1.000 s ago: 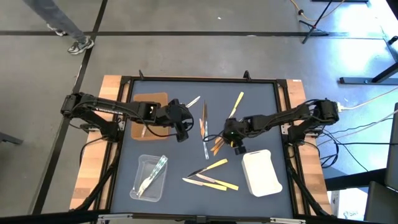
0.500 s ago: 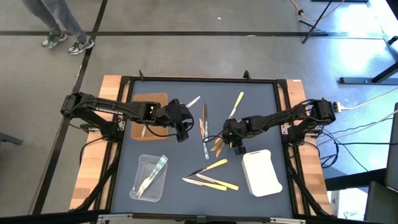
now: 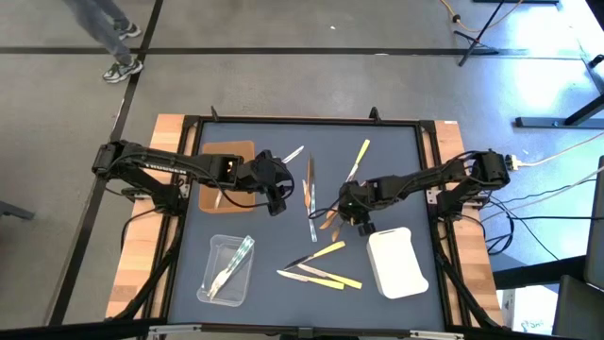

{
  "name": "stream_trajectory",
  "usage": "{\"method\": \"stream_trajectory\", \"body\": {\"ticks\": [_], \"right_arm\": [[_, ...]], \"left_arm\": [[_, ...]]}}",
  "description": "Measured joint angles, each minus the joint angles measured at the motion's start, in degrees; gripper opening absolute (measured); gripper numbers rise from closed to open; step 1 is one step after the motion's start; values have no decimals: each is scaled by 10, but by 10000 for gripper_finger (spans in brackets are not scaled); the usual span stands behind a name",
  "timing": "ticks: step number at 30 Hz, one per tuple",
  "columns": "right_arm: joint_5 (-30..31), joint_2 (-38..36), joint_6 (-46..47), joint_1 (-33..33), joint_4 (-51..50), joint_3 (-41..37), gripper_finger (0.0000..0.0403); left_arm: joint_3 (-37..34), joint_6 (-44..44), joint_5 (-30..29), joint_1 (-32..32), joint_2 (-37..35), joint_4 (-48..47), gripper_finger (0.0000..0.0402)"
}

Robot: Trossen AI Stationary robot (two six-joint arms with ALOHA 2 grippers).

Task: Sort silverware by color (type)
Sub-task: Put the gold knife into the white bin

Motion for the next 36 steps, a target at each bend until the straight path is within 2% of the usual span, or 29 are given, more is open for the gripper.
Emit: {"method": "stream_trajectory", "body": {"ticks": [9, 16, 24, 36], "right_arm": [[21, 2, -30, -1, -55, 37, 108], [48, 2, -68, -1, -82, 37, 108], [48, 2, -104, -1, -79, 35, 108], [55, 30, -105, -1, -76, 29, 108]], "left_arm": [[0, 0, 0, 0, 0, 0, 125], [0, 0, 0, 0, 0, 0, 125], [0, 0, 0, 0, 0, 0, 125], [0, 0, 0, 0, 0, 0, 125]]}}
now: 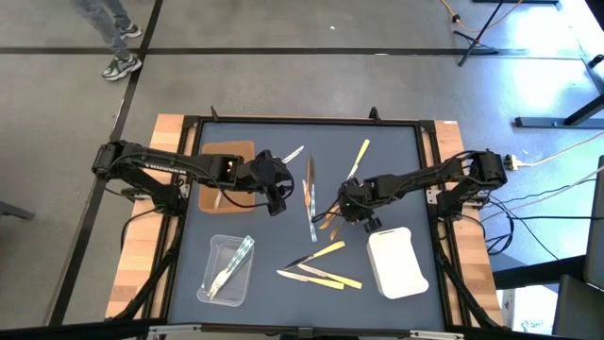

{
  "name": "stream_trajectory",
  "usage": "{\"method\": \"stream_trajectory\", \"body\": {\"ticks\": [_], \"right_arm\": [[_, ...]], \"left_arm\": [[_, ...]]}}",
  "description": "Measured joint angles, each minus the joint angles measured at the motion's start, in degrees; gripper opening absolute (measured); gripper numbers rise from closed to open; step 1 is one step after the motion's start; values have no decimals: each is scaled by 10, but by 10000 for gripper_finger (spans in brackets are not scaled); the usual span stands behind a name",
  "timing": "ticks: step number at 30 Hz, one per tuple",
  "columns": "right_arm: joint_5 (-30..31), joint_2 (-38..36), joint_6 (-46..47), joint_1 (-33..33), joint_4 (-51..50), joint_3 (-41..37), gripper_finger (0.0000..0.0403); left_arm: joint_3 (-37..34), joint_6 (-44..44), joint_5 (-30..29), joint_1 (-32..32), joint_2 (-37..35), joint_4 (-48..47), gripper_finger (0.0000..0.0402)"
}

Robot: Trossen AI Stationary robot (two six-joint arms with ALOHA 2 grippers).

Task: Sort silverware by color (type)
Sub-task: Put the gold knife into the white bin

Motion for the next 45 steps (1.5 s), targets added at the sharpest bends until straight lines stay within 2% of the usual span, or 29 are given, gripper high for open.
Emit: {"method": "stream_trajectory", "body": {"ticks": [8, 20, 31, 45], "right_arm": [[-4, 3, 0, 0, -8, 0, 101], [-6, 4, 0, 0, -12, 0, 6], [-6, 4, 0, 0, -17, 3, 3], [-1, 9, -1, 0, -93, 88, 2]], "left_arm": [[0, 0, 0, 0, 0, 0, 125], [0, 0, 0, 0, 0, 0, 125], [0, 0, 0, 0, 0, 0, 125], [0, -1, 0, 0, -16, 0, 125]]}}
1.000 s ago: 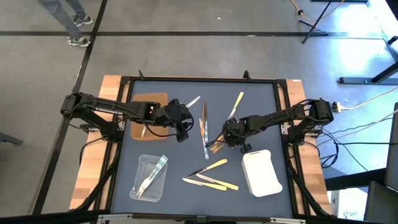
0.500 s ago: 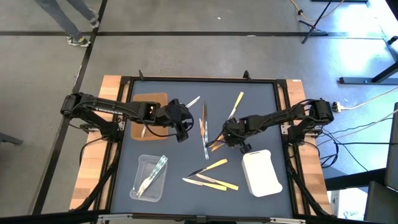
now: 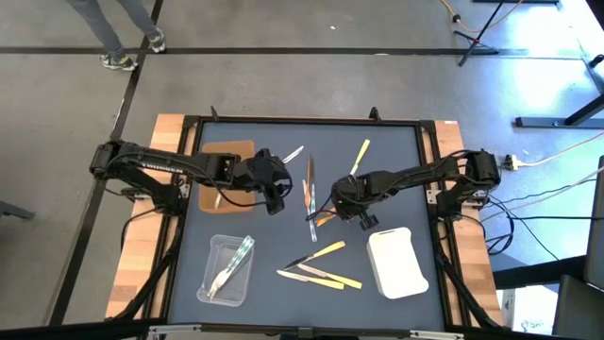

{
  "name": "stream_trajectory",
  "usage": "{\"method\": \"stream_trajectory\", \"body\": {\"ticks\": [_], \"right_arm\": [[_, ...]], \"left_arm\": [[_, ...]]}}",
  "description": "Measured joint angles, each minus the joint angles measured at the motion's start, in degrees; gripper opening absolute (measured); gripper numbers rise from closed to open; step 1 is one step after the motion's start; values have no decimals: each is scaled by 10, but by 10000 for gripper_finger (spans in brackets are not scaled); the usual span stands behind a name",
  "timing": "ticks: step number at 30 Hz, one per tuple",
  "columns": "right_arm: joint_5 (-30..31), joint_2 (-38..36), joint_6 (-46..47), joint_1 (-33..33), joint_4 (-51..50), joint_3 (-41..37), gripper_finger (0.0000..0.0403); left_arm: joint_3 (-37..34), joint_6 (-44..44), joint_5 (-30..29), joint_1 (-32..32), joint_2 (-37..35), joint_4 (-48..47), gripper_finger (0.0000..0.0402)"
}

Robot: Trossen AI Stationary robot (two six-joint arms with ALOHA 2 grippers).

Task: Sort silverware by color (type)
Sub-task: Put the gold knife into the white bin

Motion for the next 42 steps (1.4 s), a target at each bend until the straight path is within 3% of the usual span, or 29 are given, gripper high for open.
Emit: {"method": "stream_trajectory", "body": {"ticks": [10, 17, 26, 30, 36, 42], "right_arm": [[1, -1, -3, 9, -1, 42, 1], [11, -2, -47, 55, -1, 83, 1], [130, -3, -134, 129, 25, 132, 1], [179, -3, -179, 155, 64, 134, 2], [240, -3, -242, 183, 117, 134, 2], [281, -3, -293, 202, 174, 134, 2]], "left_arm": [[0, -13, 0, 1, -42, -1, 125], [0, -48, 9, 15, -85, -5, 125], [1, -179, 116, 48, -64, -1, 125], [0, -231, 134, 55, -43, 3, 125], [0, -270, 186, 62, -17, 31, 125], [0, -287, 200, 60, -4, 56, 125]]}}
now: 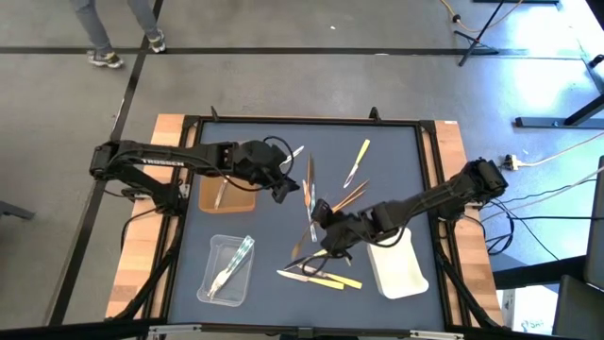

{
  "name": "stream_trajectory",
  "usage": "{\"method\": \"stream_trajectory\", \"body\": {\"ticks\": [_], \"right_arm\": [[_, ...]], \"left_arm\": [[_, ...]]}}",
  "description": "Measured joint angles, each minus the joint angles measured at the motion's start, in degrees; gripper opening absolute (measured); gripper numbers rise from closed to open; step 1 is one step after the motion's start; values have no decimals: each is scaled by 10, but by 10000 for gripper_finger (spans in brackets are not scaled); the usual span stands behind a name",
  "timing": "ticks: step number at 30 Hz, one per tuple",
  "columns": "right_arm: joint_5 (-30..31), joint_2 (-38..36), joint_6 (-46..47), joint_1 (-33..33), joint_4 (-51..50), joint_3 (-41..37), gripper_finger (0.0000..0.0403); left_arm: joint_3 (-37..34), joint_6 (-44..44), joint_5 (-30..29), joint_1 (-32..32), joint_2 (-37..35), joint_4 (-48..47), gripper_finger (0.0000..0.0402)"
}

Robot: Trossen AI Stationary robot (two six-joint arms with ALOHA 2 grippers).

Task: Sort silverware by color (type)
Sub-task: Put the gold knife into the white bin

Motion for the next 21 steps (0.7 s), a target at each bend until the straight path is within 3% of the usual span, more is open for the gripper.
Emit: {"method": "stream_trajectory", "body": {"ticks": [21], "right_arm": [[26, 0, -182, 9, 206, 0, 3]], "left_arm": [[0, -15, 14, -15, -2, 28, 125]]}}
